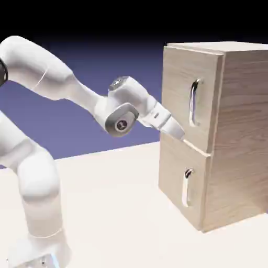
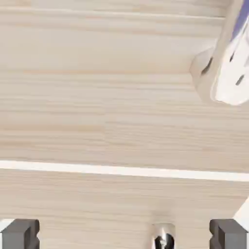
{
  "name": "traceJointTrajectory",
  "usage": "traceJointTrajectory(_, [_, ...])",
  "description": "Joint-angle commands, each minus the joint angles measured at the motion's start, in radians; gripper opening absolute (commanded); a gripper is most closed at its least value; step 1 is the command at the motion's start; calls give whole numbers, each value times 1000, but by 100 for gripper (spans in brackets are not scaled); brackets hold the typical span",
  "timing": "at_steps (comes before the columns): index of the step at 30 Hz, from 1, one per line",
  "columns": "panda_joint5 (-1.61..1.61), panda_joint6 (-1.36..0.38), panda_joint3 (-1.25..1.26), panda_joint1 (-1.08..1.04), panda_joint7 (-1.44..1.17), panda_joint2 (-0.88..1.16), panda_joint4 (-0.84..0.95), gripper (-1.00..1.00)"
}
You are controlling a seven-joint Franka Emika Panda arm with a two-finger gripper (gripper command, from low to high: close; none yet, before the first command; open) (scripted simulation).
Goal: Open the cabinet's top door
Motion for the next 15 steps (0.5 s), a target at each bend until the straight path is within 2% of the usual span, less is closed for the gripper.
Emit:
traceJointTrajectory(1, [-44,-3,-12,10,-13,-6,4,0])
traceJointTrajectory(15, [-652,-45,-181,157,-194,-87,53,0])
